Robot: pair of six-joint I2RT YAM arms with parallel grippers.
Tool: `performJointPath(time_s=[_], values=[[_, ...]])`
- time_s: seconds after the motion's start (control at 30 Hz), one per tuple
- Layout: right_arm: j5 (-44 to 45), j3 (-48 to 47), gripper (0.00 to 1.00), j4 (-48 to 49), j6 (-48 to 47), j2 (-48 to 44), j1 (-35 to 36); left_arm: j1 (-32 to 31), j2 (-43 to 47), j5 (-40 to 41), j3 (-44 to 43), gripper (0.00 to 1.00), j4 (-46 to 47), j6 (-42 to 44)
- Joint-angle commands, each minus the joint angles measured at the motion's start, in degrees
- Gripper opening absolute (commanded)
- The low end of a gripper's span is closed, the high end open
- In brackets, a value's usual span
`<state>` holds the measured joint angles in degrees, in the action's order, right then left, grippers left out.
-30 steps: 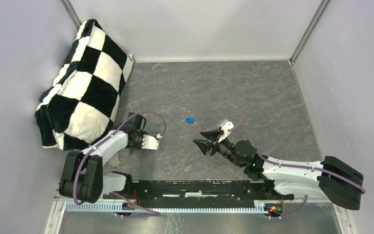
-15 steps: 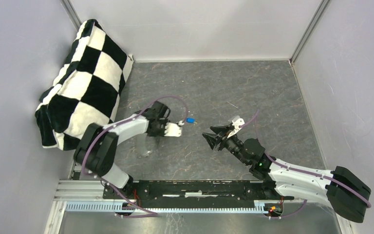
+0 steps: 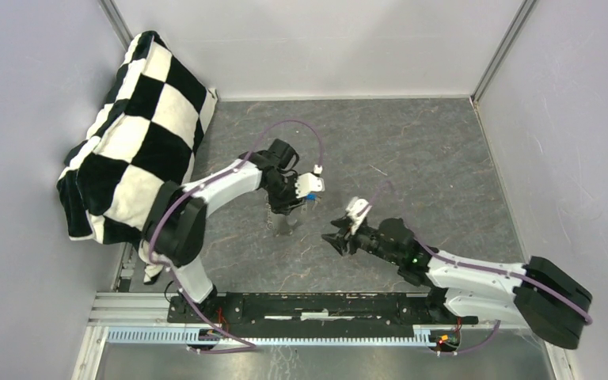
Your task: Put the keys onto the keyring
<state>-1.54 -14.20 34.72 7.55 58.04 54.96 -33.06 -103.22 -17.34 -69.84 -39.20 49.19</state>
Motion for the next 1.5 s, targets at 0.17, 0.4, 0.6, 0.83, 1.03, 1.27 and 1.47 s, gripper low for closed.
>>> performJointPath(time_s=[0.17,0.4,0.6,0.83,1.03,1.27,1.47], values=[[-25.0,-20.6,0.49,-19.4,-42.4,18.1,0.0,10.5,22.7,-9.7,0.1,0.62,-13.2,-1.5],[-28.0,-32.7,0.48,-28.7,-56.8,33.7,0.6,26.7,28.2,-18.9,-0.3,0.99,-12.0,-2.2],[-23.9,-39.3,0.46,-31.0,-62.8,42.2,1.9,31.4,28.2,-22.5,1.4,1.00,-6.1,-7.1],[-17.7,-43.1,0.42,-31.6,-67.6,47.9,3.0,32.1,28.4,-23.7,4.0,1.00,-2.8,-8.4],[-14.2,-44.7,0.37,-33.2,-70.6,50.3,3.1,32.2,27.8,-25.1,4.1,1.00,-3.3,-8.1],[-13.4,-46.2,0.31,-38.1,-72.4,51.7,3.1,32.3,27.7,-24.6,3.5,1.00,-4.4,-6.4],[-13.2,-47.9,0.22,-43.3,-72.7,52.9,3.0,32.3,27.9,-24.7,3.1,0.99,-4.7,-6.4]])
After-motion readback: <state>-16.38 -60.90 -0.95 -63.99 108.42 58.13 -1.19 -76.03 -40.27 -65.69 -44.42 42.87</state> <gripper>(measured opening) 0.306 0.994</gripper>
